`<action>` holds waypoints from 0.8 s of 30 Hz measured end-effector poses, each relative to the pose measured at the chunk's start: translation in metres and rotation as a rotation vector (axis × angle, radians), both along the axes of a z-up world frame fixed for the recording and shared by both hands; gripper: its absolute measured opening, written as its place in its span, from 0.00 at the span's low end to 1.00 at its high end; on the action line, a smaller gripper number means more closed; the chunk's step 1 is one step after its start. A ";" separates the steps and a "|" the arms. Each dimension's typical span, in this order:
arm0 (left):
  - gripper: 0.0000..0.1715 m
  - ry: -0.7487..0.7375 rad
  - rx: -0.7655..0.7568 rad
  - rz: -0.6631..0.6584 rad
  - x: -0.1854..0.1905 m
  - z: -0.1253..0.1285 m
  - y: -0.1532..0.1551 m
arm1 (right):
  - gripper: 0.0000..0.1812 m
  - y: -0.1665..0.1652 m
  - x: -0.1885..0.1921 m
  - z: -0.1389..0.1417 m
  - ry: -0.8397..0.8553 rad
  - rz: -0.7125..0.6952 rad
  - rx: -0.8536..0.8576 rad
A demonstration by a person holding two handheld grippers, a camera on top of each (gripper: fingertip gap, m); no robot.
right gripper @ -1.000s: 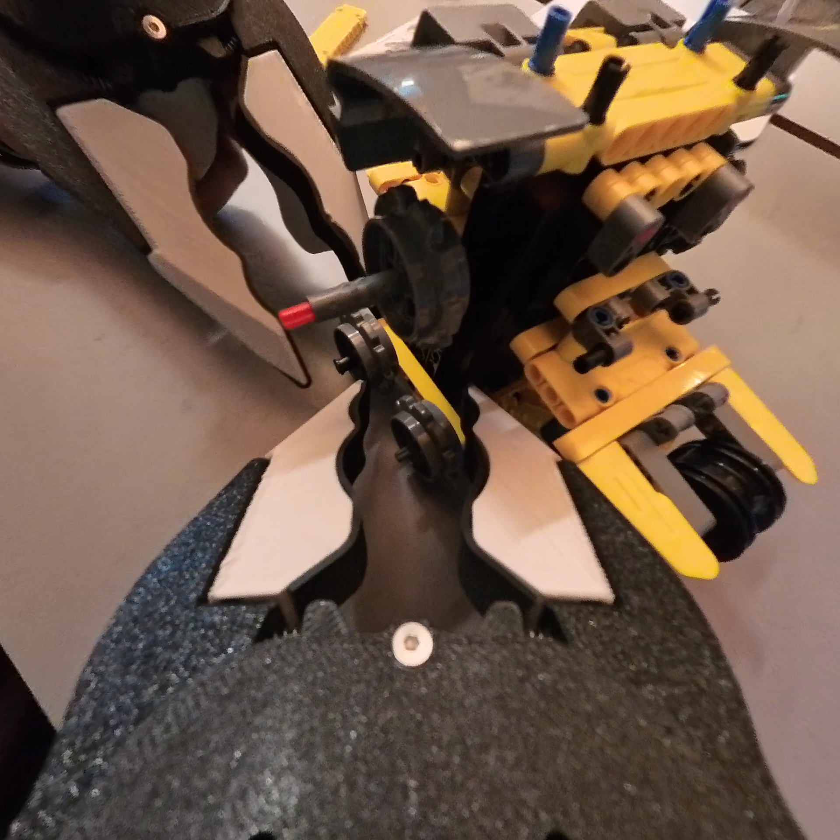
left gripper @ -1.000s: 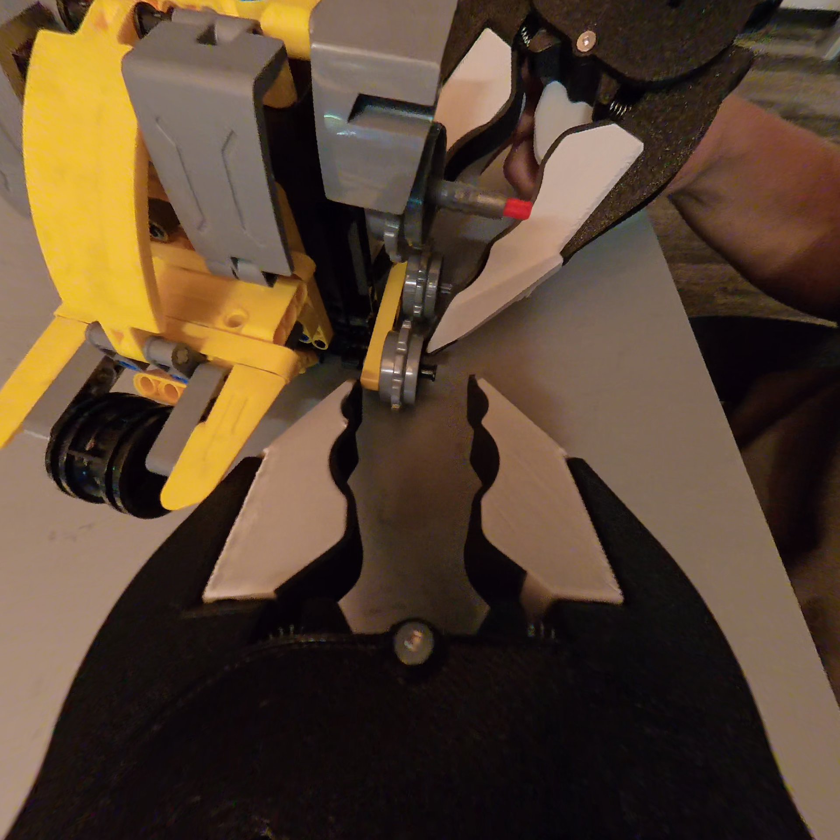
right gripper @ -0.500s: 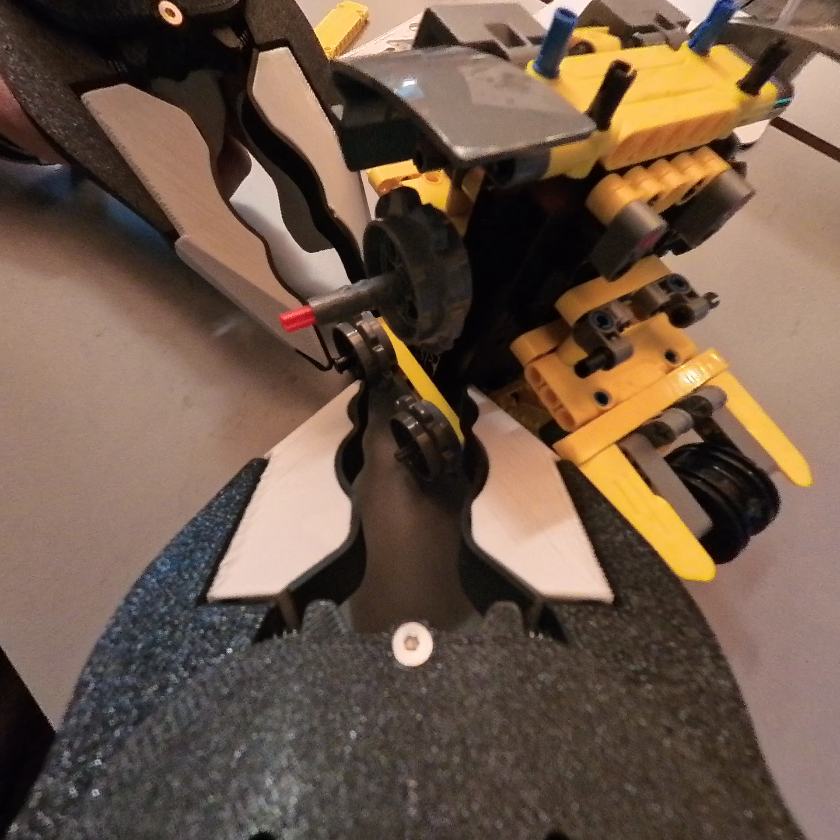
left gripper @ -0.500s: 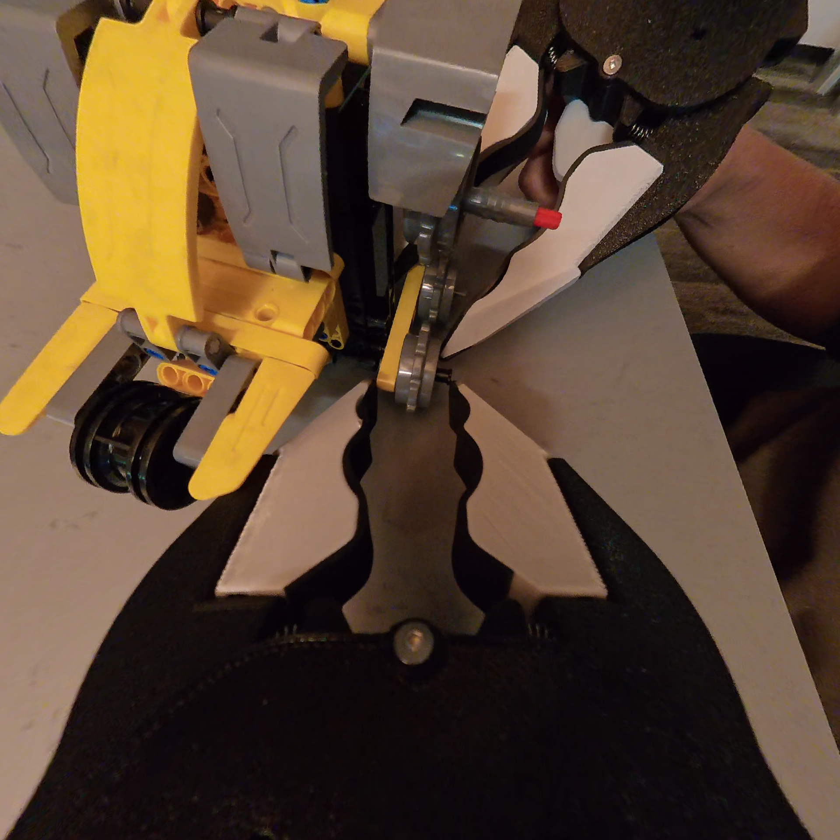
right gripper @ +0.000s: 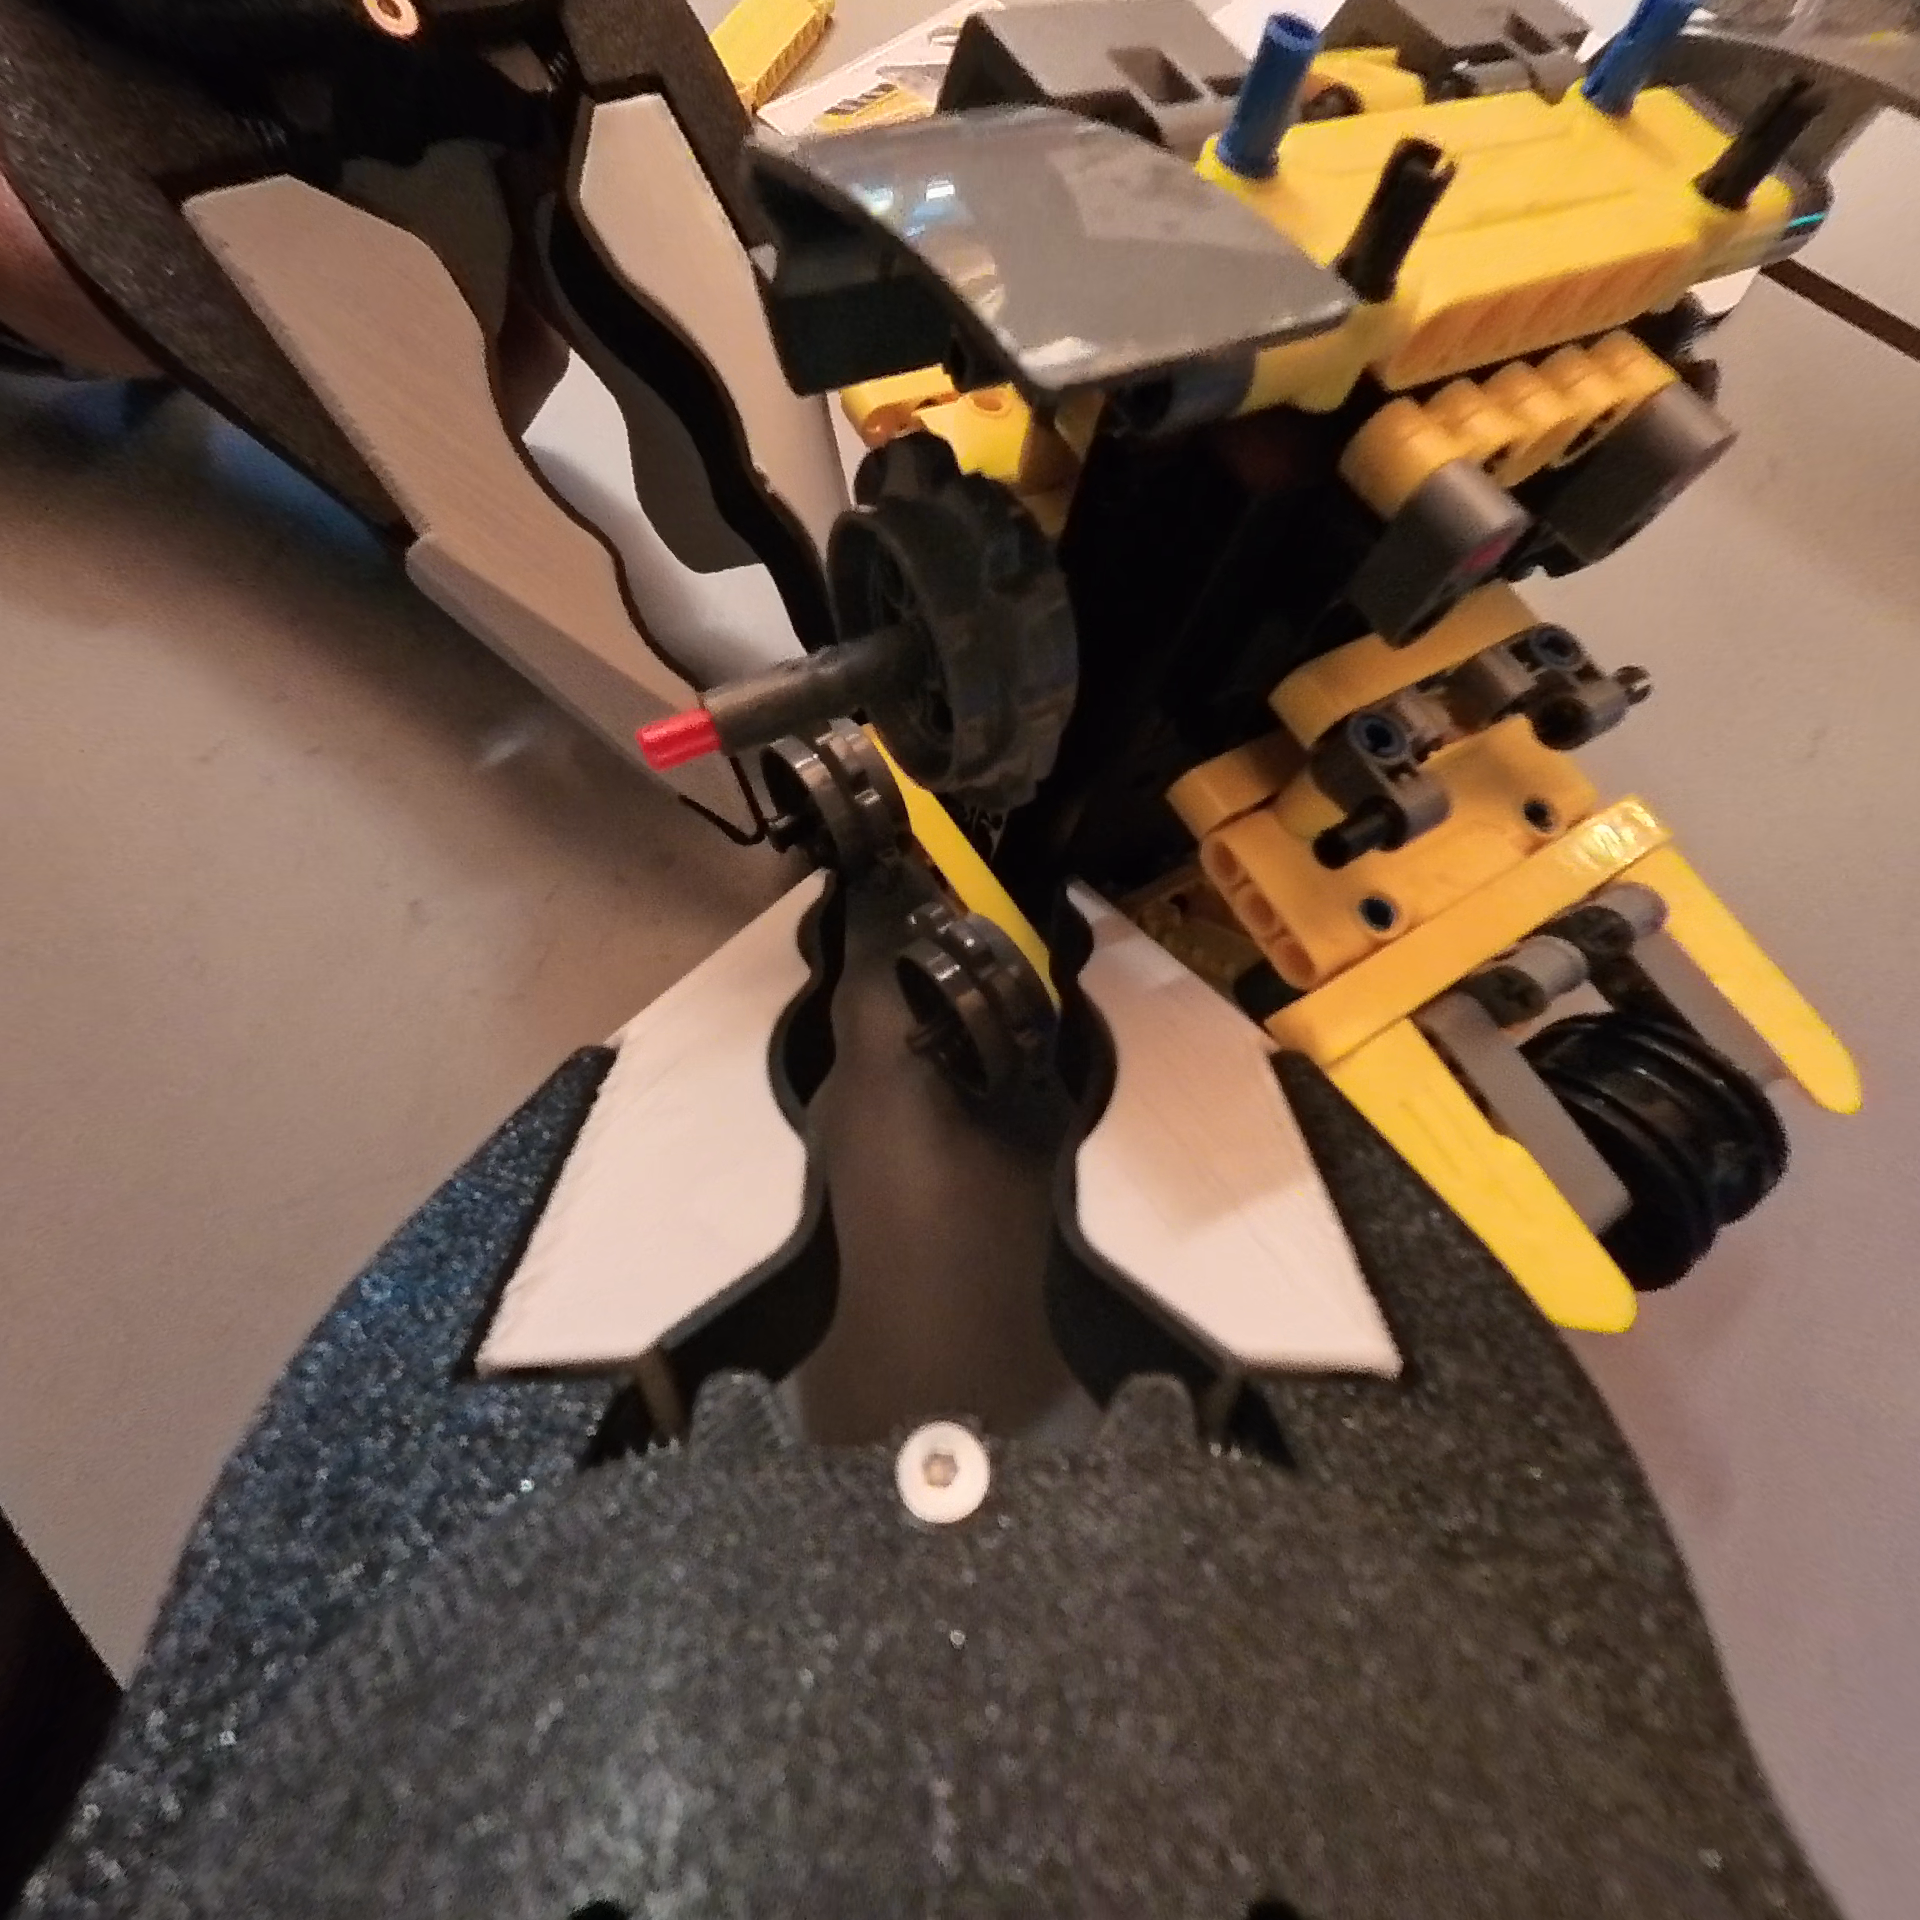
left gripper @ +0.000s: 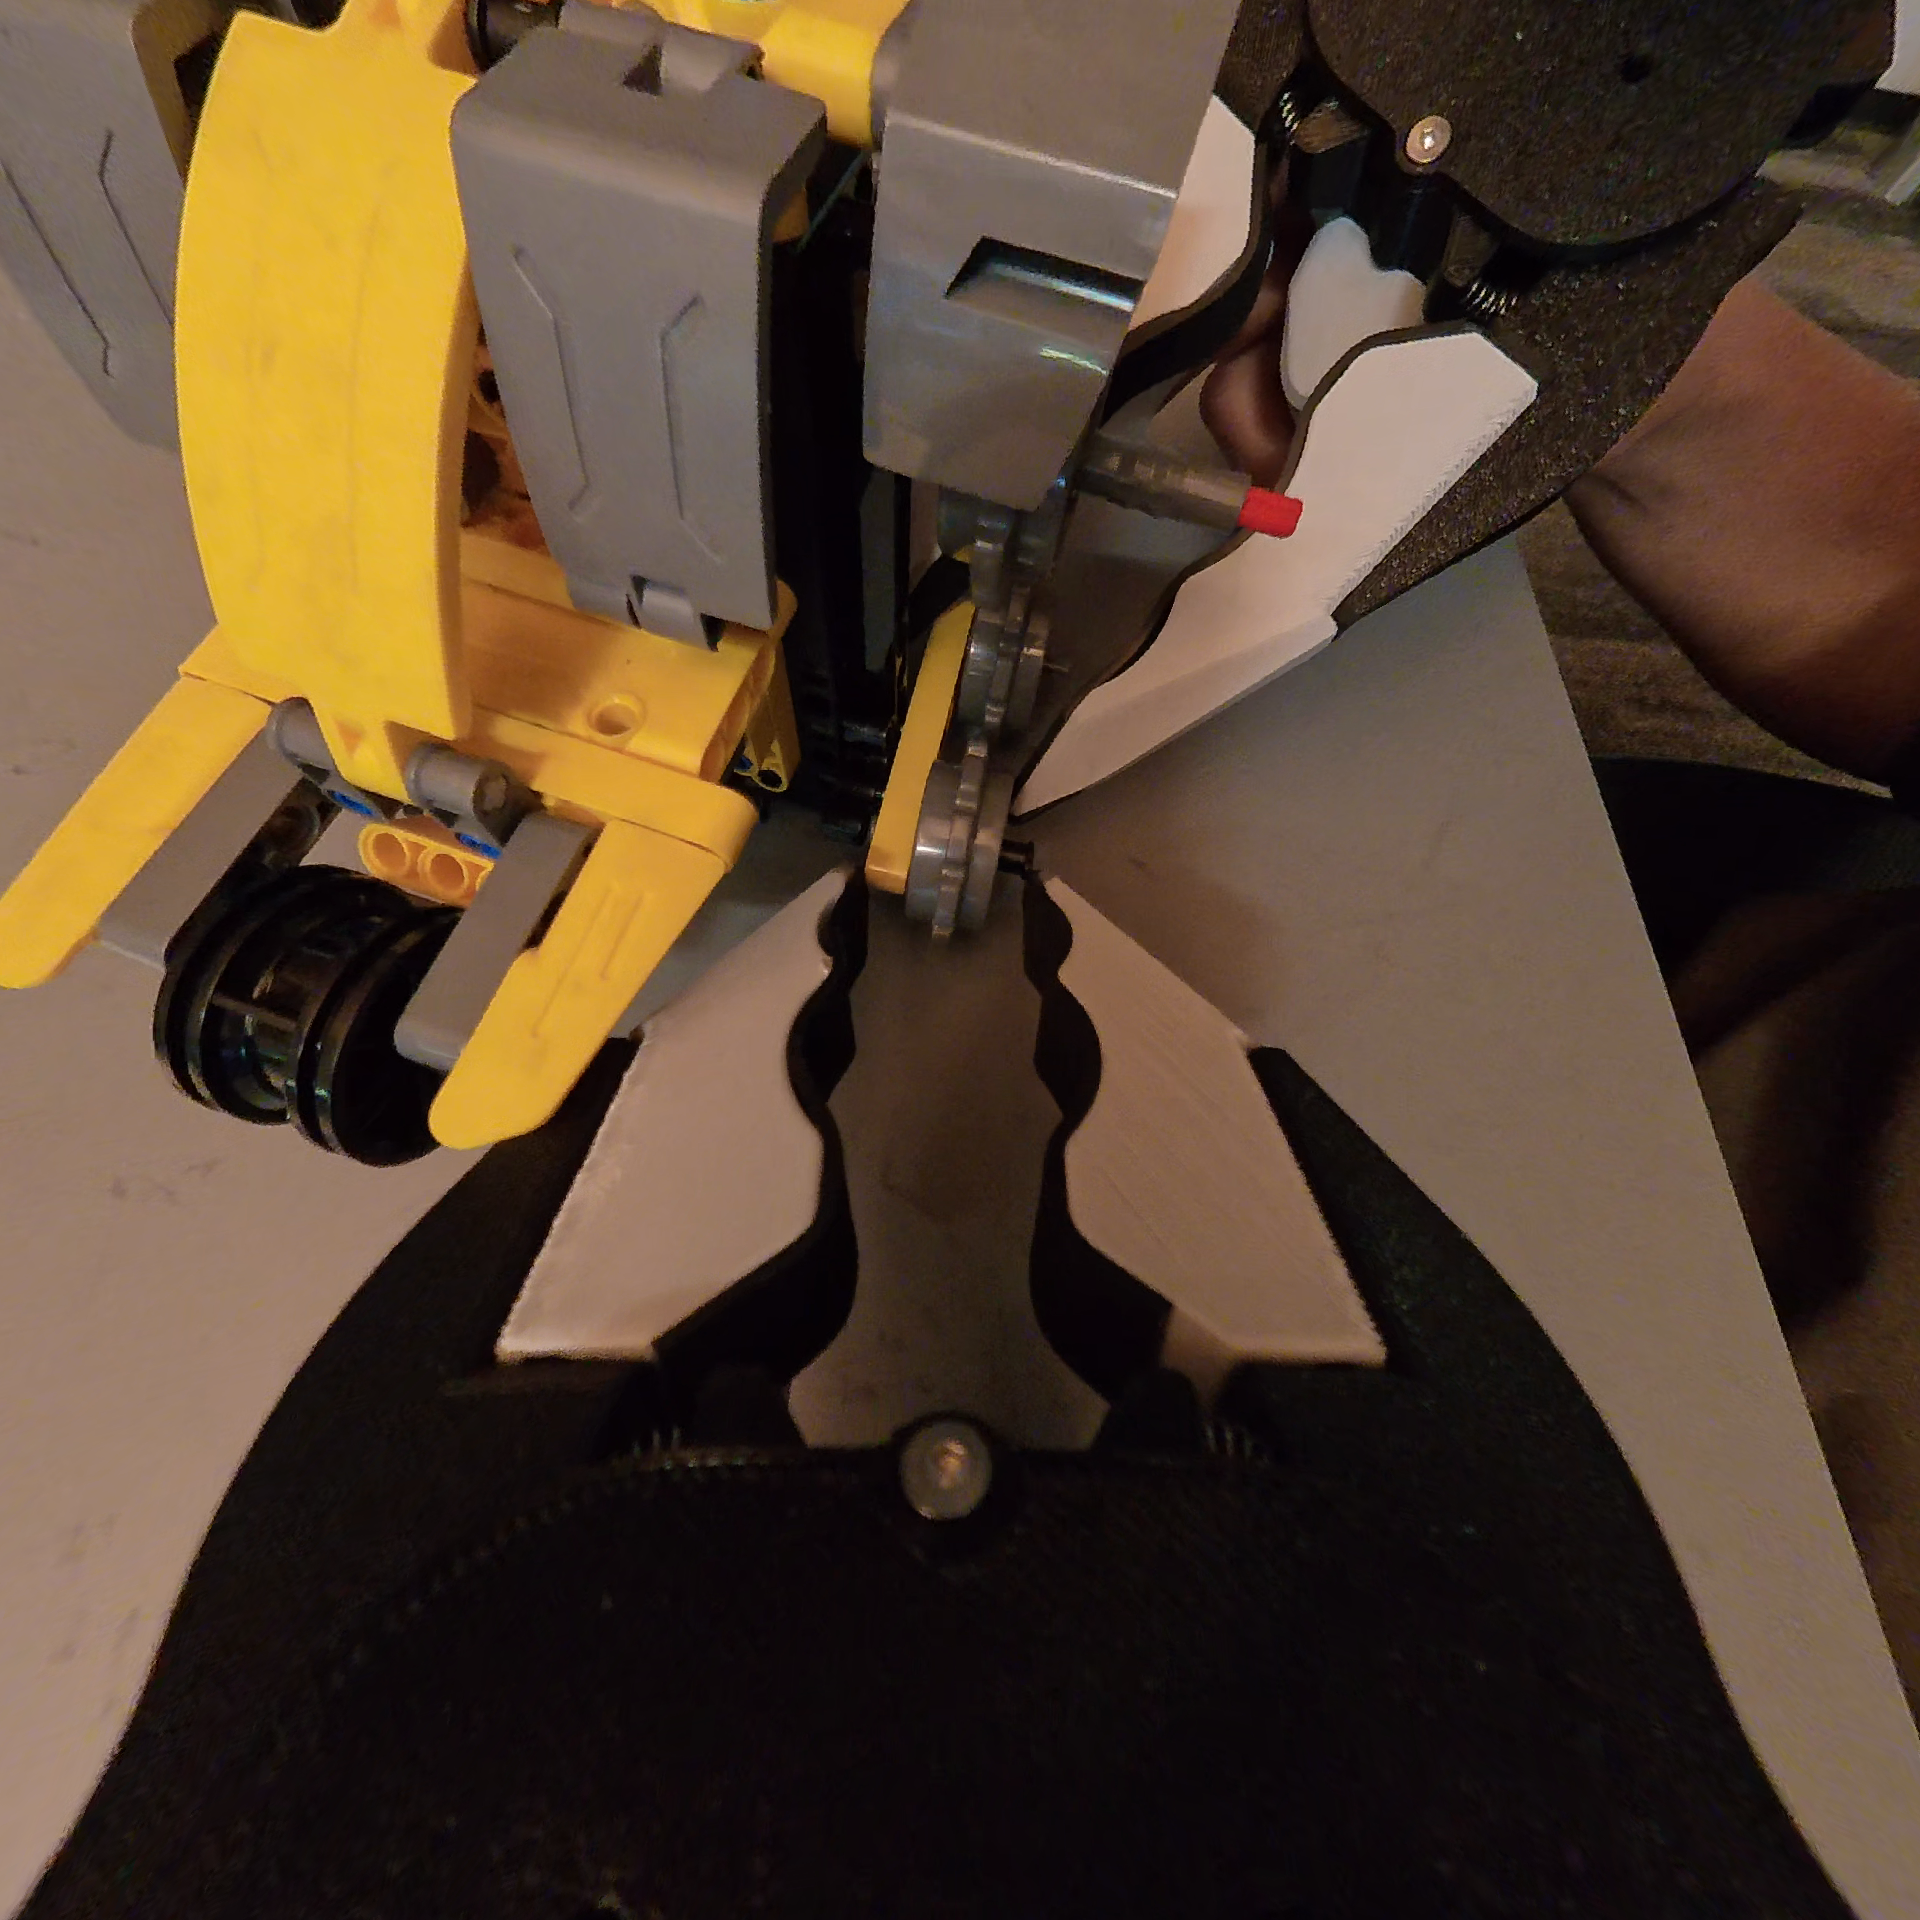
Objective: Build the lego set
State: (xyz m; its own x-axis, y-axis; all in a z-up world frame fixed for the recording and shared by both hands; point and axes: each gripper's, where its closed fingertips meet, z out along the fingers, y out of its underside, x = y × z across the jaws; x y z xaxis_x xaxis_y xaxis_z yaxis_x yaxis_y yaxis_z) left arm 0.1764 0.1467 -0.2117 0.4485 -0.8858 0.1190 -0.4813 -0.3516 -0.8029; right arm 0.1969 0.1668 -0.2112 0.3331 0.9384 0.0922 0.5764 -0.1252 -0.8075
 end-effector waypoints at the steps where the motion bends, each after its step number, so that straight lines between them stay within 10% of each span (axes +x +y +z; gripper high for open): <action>1: 0.14 0.001 -0.001 0.000 0.000 0.000 0.000 | 0.22 0.000 0.000 0.000 -0.001 0.000 0.000; 24: 0.13 0.012 -0.001 0.013 0.000 -0.002 0.002 | 0.22 0.001 0.000 -0.001 -0.005 -0.007 -0.003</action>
State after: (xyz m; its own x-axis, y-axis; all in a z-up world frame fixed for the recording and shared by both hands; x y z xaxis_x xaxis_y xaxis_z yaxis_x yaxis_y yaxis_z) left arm 0.1761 0.1490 -0.2136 0.4609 -0.8800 0.1149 -0.4861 -0.3586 -0.7969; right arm 0.1971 0.1681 -0.2123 0.3387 0.9365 0.0909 0.5796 -0.1315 -0.8043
